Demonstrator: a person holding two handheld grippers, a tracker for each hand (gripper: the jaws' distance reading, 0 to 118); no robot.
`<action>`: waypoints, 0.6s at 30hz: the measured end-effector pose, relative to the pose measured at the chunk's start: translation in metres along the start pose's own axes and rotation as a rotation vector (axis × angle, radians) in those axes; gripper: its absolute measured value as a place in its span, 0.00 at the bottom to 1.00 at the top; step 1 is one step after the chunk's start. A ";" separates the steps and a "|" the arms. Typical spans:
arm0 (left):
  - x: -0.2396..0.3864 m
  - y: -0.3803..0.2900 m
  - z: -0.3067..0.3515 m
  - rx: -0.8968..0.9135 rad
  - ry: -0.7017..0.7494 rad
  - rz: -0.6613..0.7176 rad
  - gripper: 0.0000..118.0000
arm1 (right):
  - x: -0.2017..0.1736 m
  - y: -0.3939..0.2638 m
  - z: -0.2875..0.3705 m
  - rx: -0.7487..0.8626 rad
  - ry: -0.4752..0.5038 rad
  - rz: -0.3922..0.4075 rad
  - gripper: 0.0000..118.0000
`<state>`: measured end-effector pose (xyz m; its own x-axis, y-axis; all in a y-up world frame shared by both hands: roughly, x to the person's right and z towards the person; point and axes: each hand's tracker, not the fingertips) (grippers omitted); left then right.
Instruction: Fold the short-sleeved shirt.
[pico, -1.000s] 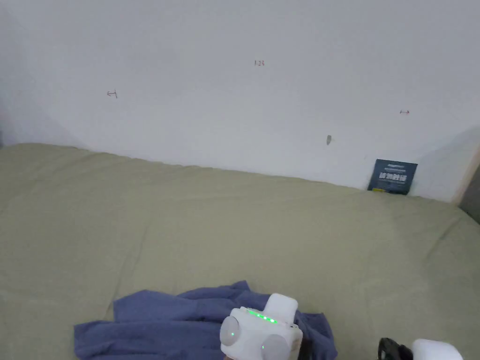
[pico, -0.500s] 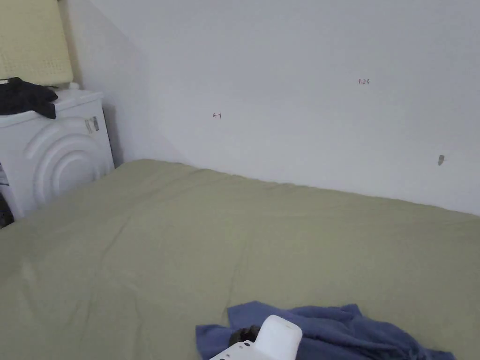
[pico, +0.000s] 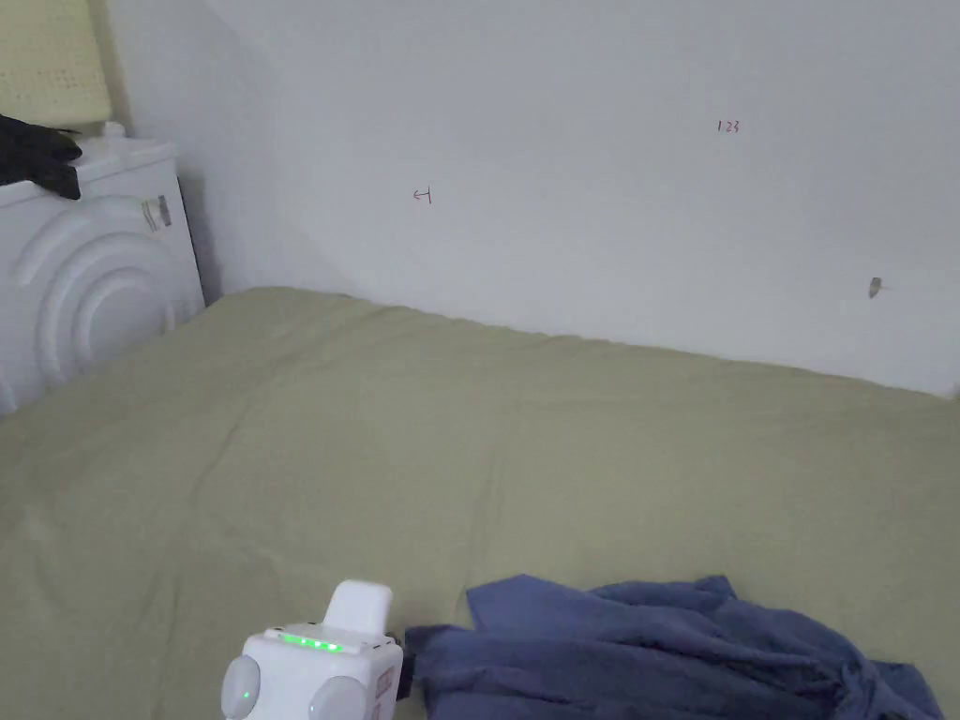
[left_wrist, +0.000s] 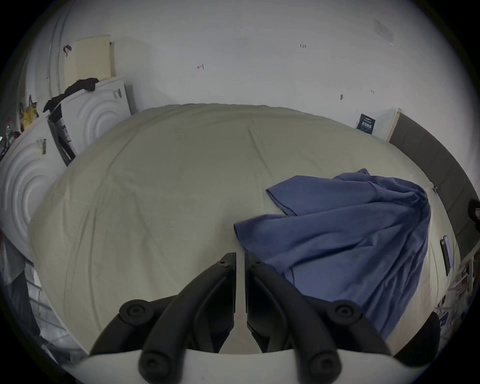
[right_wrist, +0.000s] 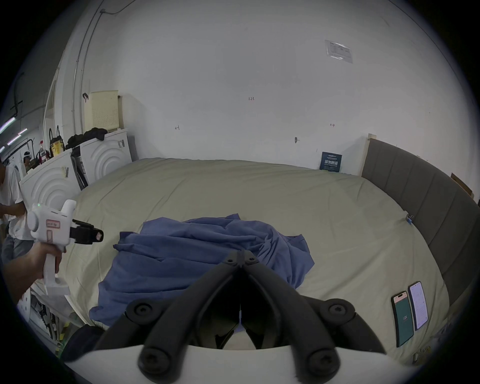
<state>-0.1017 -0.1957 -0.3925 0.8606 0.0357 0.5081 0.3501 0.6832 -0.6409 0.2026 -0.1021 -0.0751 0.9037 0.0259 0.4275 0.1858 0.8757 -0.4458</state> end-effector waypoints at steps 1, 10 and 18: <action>0.000 0.004 -0.007 0.010 -0.027 -0.015 0.05 | 0.002 0.000 -0.003 -0.005 -0.005 0.008 0.00; 0.008 0.031 -0.081 -0.078 0.065 -0.126 0.96 | 0.025 0.001 -0.025 -0.051 -0.058 -0.010 0.00; 0.018 0.026 -0.085 -0.123 -0.015 -0.120 0.01 | 0.060 -0.004 -0.031 -0.074 -0.106 -0.012 0.00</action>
<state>-0.0454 -0.2397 -0.4486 0.8047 -0.0295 0.5929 0.4933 0.5889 -0.6402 0.2677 -0.1193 -0.0718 0.8558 0.0696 0.5125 0.2284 0.8382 -0.4952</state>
